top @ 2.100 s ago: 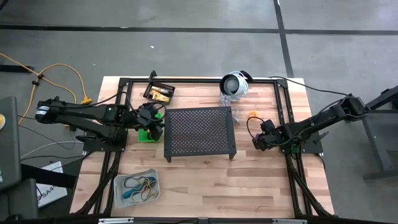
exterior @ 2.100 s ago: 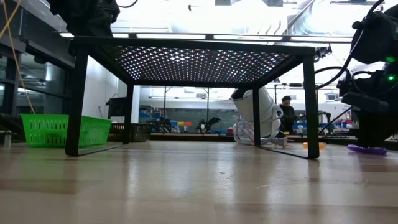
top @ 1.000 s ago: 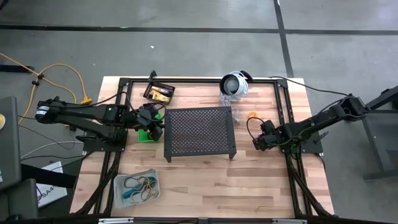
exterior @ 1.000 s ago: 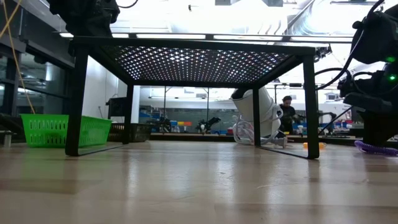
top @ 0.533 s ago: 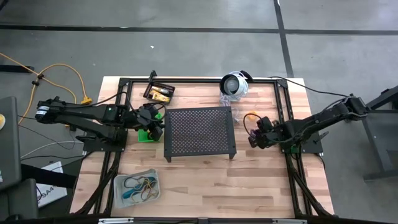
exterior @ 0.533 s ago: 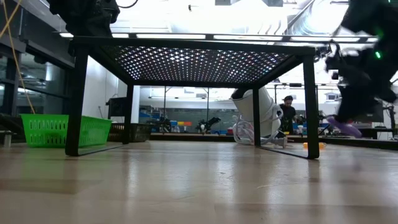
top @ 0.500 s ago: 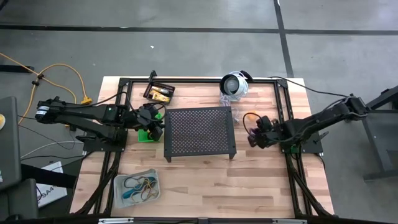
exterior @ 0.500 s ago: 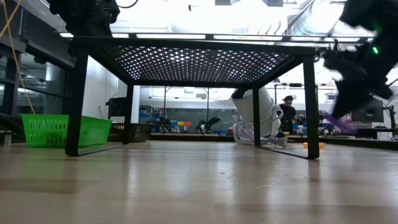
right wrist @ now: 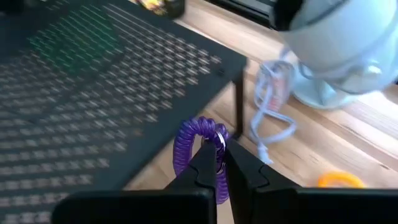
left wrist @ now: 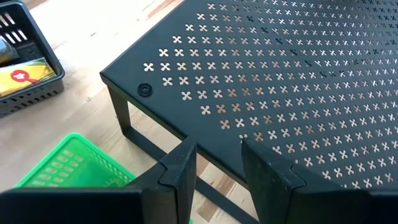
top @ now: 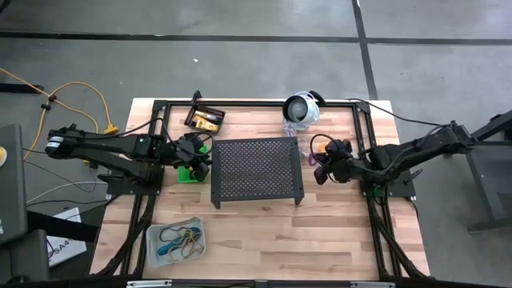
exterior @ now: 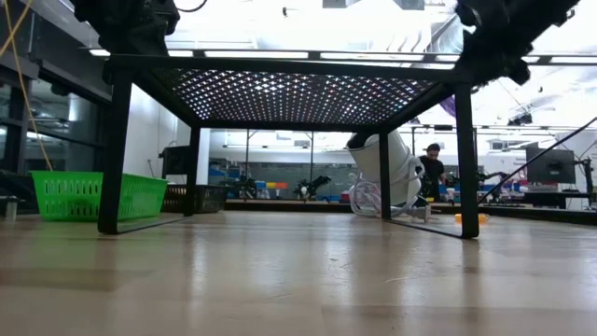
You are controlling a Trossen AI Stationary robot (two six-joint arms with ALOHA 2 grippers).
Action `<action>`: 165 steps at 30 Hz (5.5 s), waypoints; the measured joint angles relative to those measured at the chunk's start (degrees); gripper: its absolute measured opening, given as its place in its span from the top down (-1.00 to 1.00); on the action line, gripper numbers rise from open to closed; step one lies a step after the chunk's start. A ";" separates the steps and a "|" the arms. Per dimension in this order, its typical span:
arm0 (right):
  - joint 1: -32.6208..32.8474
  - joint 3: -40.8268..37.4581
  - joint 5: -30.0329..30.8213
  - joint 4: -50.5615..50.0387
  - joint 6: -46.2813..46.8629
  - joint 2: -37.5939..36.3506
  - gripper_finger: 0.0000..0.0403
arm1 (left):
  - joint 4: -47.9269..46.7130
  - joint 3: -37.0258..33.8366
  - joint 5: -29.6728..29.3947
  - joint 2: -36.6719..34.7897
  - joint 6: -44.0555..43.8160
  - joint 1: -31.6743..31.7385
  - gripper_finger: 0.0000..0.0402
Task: Pick & Place Office Desk Supplies
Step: Put the purple spring keychain into the green bin
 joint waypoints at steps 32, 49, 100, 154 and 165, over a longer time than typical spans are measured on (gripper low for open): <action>-10.01 0.20 -22.37 69.13 -32.91 22.14 0.98 | 29.63 0.00 8.97 2.69 26.17 -2.05 0.38; -10.22 10.56 -23.11 64.85 -36.58 29.42 0.98 | 45.30 0.02 5.79 15.06 36.43 -3.79 0.38; -10.26 10.51 -24.48 69.70 -38.07 29.31 0.98 | 56.40 0.02 4.24 16.83 39.66 -3.81 0.52; -7.63 10.47 -19.61 52.06 -39.88 21.65 0.38 | 55.67 0.02 2.57 16.79 39.30 -3.81 0.87; -6.29 10.47 -19.90 50.86 -38.39 20.68 0.38 | 50.98 0.00 -0.13 11.94 38.87 -3.81 0.87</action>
